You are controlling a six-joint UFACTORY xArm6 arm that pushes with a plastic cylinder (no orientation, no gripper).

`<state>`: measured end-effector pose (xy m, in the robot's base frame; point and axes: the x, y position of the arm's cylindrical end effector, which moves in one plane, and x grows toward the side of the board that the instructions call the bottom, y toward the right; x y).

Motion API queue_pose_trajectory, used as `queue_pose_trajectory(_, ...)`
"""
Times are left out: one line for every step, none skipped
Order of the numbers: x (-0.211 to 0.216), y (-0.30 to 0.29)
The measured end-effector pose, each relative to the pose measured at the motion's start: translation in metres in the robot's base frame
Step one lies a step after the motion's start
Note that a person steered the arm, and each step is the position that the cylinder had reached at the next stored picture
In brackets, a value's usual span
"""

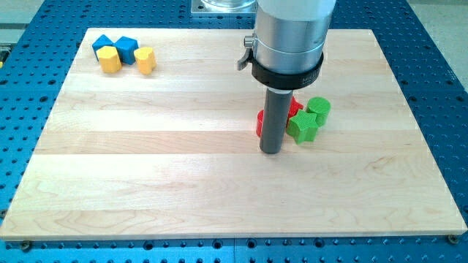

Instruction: Separate the green and red blocks on the board

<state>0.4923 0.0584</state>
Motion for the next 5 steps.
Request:
queue_pose_trajectory(0.009, -0.003)
queue_pose_trajectory(0.026, -0.01)
queue_pose_trajectory(0.027, -0.02)
queue_pose_trajectory(0.027, -0.02)
queue_pose_trajectory(0.049, 0.021)
